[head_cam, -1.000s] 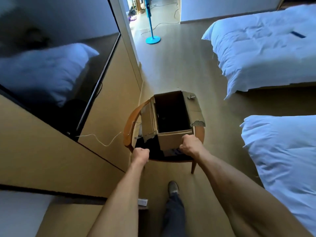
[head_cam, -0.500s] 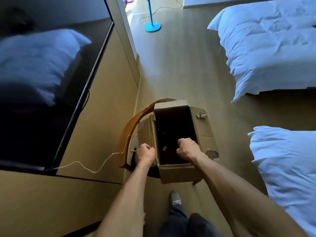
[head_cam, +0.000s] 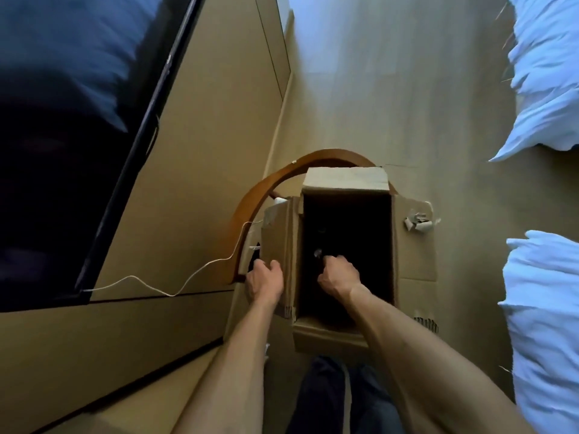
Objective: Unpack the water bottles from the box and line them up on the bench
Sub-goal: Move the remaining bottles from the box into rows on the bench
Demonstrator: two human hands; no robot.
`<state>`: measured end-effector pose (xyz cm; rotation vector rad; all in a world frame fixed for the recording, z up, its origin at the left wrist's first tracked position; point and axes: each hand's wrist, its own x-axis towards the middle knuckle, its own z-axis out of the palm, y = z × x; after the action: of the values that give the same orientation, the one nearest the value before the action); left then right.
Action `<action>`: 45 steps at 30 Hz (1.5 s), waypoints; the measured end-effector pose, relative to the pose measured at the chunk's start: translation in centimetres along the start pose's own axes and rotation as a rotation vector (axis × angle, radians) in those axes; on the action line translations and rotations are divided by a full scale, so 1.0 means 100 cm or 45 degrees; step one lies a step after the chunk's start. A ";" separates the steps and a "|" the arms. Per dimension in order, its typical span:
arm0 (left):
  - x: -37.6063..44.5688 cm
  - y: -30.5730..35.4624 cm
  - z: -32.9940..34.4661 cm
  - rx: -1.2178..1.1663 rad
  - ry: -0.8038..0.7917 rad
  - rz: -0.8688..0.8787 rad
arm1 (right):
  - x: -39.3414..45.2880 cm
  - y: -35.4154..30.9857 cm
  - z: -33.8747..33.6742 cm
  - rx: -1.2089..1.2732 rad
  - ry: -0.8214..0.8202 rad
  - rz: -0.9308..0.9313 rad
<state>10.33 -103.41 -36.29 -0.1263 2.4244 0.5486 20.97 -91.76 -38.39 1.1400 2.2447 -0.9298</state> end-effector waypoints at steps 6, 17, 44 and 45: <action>0.026 0.028 0.024 0.013 0.013 -0.016 | 0.050 0.002 -0.011 -0.099 -0.071 -0.029; 0.026 0.032 0.067 -0.167 0.278 0.010 | 0.119 -0.003 0.004 -0.192 -0.123 -0.022; 0.035 0.016 0.057 -0.175 0.379 0.011 | 0.155 0.006 0.051 -0.064 -0.125 0.241; 0.035 0.014 0.057 -0.181 0.367 0.008 | 0.150 0.006 0.049 -0.061 -0.110 0.269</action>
<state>10.47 -99.58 -41.96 -0.2748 2.6618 0.7507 13.57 -87.25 -51.62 1.2619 2.0216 -0.8190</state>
